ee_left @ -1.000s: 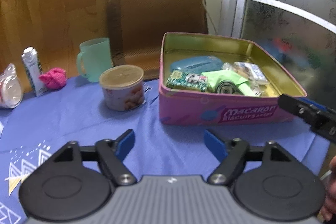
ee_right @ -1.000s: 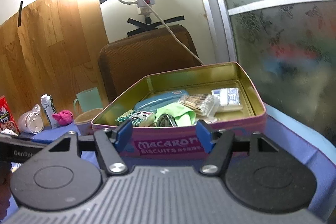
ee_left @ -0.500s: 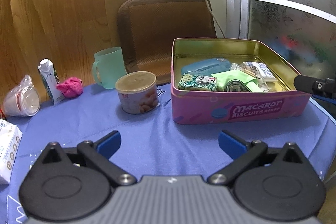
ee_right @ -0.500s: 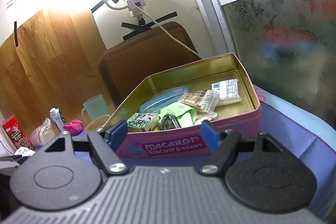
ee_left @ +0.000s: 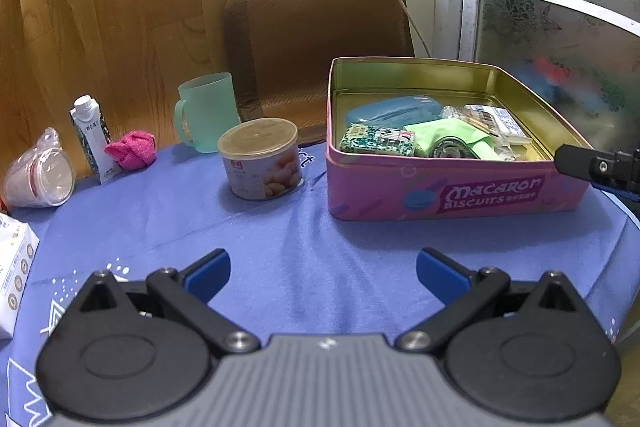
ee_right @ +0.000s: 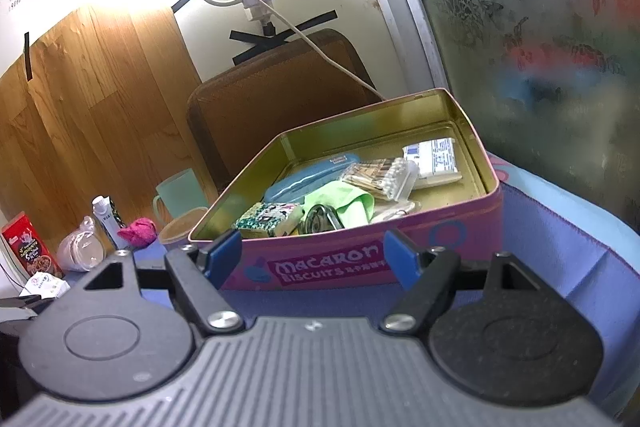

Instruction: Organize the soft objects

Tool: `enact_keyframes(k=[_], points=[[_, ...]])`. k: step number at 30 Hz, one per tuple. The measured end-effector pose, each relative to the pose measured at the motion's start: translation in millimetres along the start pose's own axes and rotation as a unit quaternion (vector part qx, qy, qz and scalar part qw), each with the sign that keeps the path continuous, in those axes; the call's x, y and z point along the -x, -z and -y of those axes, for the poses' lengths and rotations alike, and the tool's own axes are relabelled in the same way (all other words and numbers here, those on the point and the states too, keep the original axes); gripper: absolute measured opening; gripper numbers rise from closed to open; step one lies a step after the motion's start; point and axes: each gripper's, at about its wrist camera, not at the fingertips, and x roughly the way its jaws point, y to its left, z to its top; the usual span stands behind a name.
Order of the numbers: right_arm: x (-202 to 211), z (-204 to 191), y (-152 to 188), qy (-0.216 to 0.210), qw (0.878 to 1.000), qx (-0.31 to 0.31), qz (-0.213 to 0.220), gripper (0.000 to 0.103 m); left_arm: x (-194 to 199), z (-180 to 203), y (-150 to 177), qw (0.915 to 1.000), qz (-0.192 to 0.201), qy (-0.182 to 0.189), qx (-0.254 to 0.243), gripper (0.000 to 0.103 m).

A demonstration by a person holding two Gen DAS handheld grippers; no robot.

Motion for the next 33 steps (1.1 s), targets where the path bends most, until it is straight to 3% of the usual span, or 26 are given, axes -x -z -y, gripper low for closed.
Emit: enact_keyframes(k=[18, 33], points=[[-6.2, -1.5, 3.1, 0.0, 1.0, 0.003, -0.01, 0.082, 2.3, -2.6, 2.3, 0.9991, 0.017, -0.039, -0.004, 0.103], [-9.0, 0.6, 4.6, 0.002, 1.0, 0.001, -0.014, 0.082, 0.6, 1.1, 6.6, 0.9991, 0.001, -0.038, -0.02, 0.103]])
